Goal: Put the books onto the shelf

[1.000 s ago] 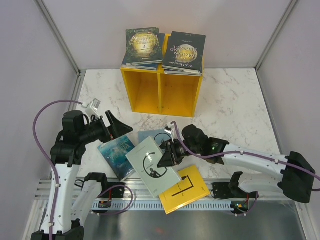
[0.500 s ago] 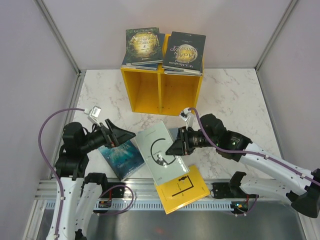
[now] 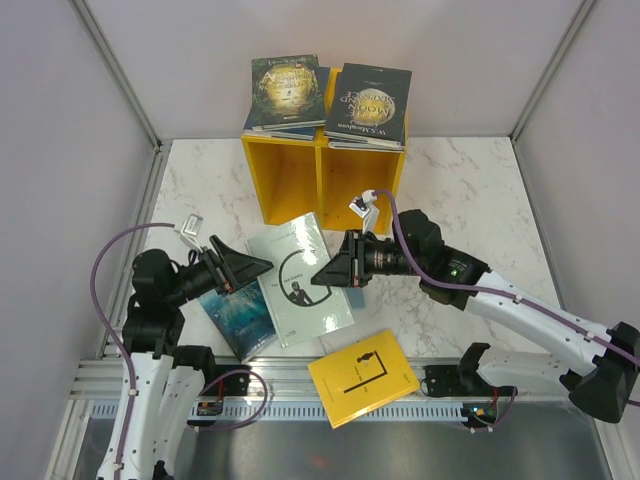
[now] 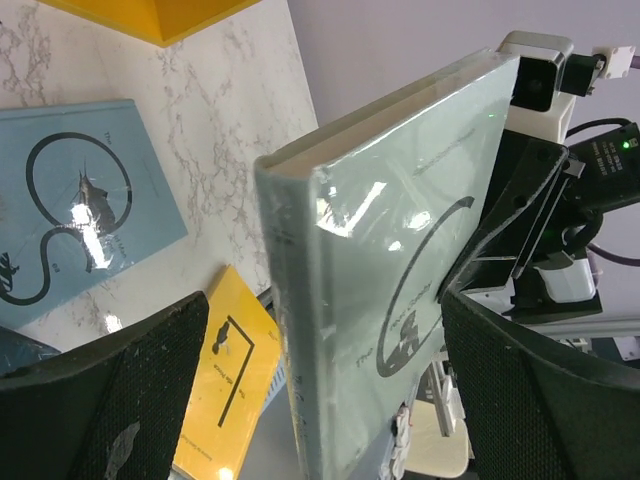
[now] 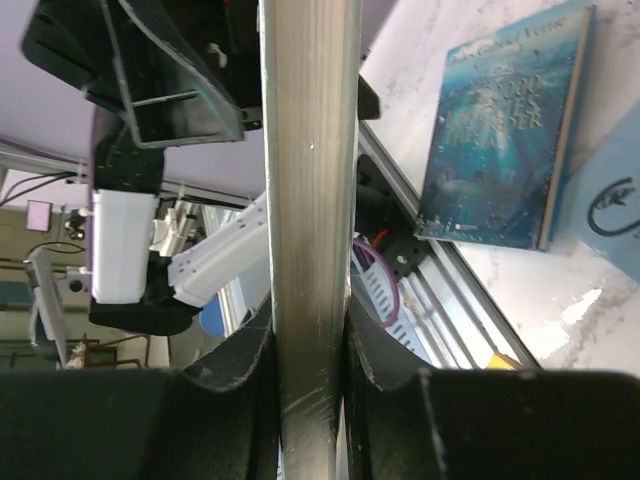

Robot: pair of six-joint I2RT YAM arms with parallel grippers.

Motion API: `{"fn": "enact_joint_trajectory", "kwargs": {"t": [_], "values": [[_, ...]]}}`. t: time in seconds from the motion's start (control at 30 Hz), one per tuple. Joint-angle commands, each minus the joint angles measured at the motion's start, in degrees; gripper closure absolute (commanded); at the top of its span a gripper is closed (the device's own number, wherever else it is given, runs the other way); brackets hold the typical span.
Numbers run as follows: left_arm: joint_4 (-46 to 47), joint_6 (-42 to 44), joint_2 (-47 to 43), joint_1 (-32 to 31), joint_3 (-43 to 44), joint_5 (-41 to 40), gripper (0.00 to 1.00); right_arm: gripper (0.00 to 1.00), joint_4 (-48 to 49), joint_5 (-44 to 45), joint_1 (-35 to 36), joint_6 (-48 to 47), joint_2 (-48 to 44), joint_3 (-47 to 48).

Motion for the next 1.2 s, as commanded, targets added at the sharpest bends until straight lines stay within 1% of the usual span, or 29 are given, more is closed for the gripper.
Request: {"fn": "enact_joint_trajectory", "kwargs": {"t": [0.0,0.03,0.07,0.1,0.2,0.23,0.27,0.33,0.37,0.43,0.53,0.57,0.63,0.67,0.73,0.77,0.8,0.83,0.87,0.9,0.93,0.97,1.0,1.03,1.17], "values": [[6.2,-3.9,0.4,0.2,-0.2,1.6,0.03,1.0,15.4,-4.3,-0.3,5.5,-0.5,4.0],[7.5,-4.9,0.8,0.2,-0.4,2.6,0.07,1.0,16.4,-4.9,-0.3,6.1,-0.5,3.5],[9.2,-6.0,0.9,0.2,-0.7,3.6,0.18,1.0,18.4,-5.8,-0.2,7.3,-0.4,3.1],[11.6,-7.2,1.1,0.2,-0.9,4.5,0.21,1.0,19.0,-6.0,-0.3,7.6,-0.4,2.7],[24.7,-14.7,1.1,0.2,-3.0,9.7,0.22,1.0,20.5,-6.3,-0.4,8.0,0.0,1.8],[29.9,-18.0,1.4,0.2,-3.8,11.9,0.24,1.0,20.8,-6.3,-0.5,8.1,0.3,1.5],[30.9,-18.8,1.3,0.2,-3.8,12.7,0.3,1.0,21.9,-6.4,-0.7,8.2,0.6,1.3],[31.8,-19.5,1.0,0.2,-3.1,14.4,0.34,1.0,23.1,-6.8,-1.1,8.8,2.0,1.4],[32.0,-19.5,1.0,0.2,-2.7,14.8,0.4,1.0,24.5,-7.0,-1.3,8.9,2.7,1.7],[33.0,-20.7,1.2,0.2,-2.3,16.0,0.45,1.0,26.5,-7.4,-1.4,9.5,4.6,2.1],[35.3,-21.9,1.7,0.2,-1.9,16.8,0.57,1.0,27.4,-7.8,-1.4,9.5,6.8,3.2],[35.6,-22.0,1.8,0.2,-1.8,17.0,0.74,1.0,27.4,-7.8,-1.5,9.3,7.2,3.4],[35.6,-22.1,2.1,0.2,-1.5,17.0,0.94,1.0,27.7,-7.8,-1.9,8.9,8.5,4.2],[35.6,-22.1,2.2,0.2,-1.6,17.0,0.97,1.0,27.8,-7.8,-1.9,8.9,9.3,4.5],[34.8,-21.2,2.3,0.2,-1.4,16.3,0.98,1.0,27.9,-8.0,-2.0,9.0,9.8,5.3],[33.2,-20.1,2.4,0.2,-1.1,15.8,0.98,1.0,27.2,-7.7,-2.1,8.6,10.0,5.4],[28.0,-18.4,2.7,0.2,0.4,15.2,0.98,0.99,25.9,-7.3,-2.2,7.9,10.0,5.7],[24.6,-13.6,3.5,0.2,1.6,13.3,0.98,0.88,21.6,-6.7,-2.3,6.9,9.8,6.7],[19.1,-10.2,4.0,0.2,3.1,11.7,0.98,0.68,18.4,-4.6,-2.4,3.7,9.4,7.5],[14.8,-6.8,4.8,0.2,6.4,10.0,0.98,0.34,14.2,-2.4,-2.4,1.5,8.4,8.4],[8.9,-1.9,6.2,0.2,7.7,6.5,0.98,0.24,5.5,-0.2,-2.5,-0.5,7.6,10.6],[7.4,-0.2,6.9,0.2,8.8,4.9,0.98,0.09,1.9,1.5,-2.6,-2.5,6.7,11.5],[6.4,0.9,7.4,0.2,10.2,3.3,0.98,0.02,-1.4,4.8,-2.6,-5.1,5.1,12.5],[6.2,2.0,7.9,0.2,10.6,0.2,0.98,0.02,-7.0,6.0,-2.6,-6.3,4.5,14.5],[6.8,4.4,10.1,0.2,11.5,-7.3,0.98,0.02,-15.6,10.4,-2.6,-8.7,0.8,17.3]]}}
